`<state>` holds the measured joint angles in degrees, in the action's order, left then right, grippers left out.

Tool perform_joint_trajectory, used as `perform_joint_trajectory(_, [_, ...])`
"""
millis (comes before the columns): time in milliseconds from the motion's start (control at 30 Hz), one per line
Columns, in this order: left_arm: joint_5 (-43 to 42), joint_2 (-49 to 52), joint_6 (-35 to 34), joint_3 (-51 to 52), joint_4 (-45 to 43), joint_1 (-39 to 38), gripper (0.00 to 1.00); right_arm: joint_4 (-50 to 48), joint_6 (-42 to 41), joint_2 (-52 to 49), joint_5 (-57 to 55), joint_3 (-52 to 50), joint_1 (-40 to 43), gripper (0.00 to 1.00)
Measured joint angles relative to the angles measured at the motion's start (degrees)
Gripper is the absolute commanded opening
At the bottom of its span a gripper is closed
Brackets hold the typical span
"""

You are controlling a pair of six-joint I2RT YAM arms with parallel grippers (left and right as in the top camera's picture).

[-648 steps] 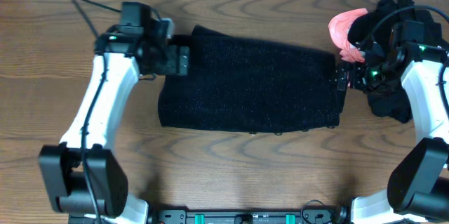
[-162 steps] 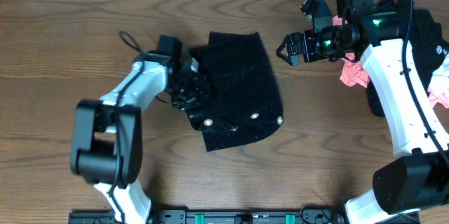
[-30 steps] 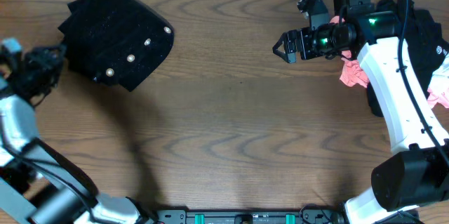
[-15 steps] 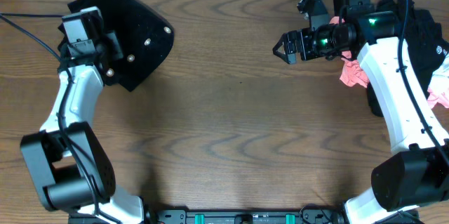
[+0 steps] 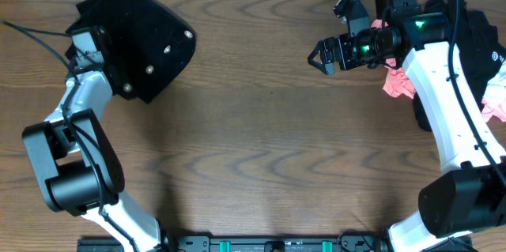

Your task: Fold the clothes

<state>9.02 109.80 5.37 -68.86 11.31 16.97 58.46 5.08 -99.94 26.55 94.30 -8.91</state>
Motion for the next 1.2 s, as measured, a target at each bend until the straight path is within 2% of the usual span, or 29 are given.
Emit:
perform_joint_trajectory(133, [-0.04, 0.02, -3.74, -0.20, 5.35, -0.13, 0.39, -0.48, 0.02, 0.00, 0.00, -0.02, 0.00, 0.99])
perform_joint_trajectory(300, [-3.34, 0.02, -12.50, -0.63, 11.63, -0.33, 0.35, -0.72, 0.04, 0.00, 0.00, -0.02, 0.00, 0.99])
perform_joint_trajectory(467, [-7.80, -0.20, -19.69, -0.90, 14.34, -1.25, 0.23, -0.66, 0.04, 0.00, 0.00, -0.02, 0.00, 0.99])
perform_joint_trajectory(600, [-10.93, -0.31, -28.81, -0.94, 15.28, -3.56, 0.23, -0.46, 0.04, 0.00, 0.00, -0.04, 0.00, 0.99])
perform_joint_trajectory(1000, [-19.19, -0.28, -54.88, -0.81, 3.04, -10.78, 0.23, 0.46, 0.15, 0.00, 0.00, -0.07, 0.00, 0.99])
perform_joint_trajectory(1200, [-20.24, -0.28, -60.41, -0.81, 0.66, -11.37, 0.23, 2.19, 0.66, 0.00, 0.00, -0.09, 0.00, 0.99])
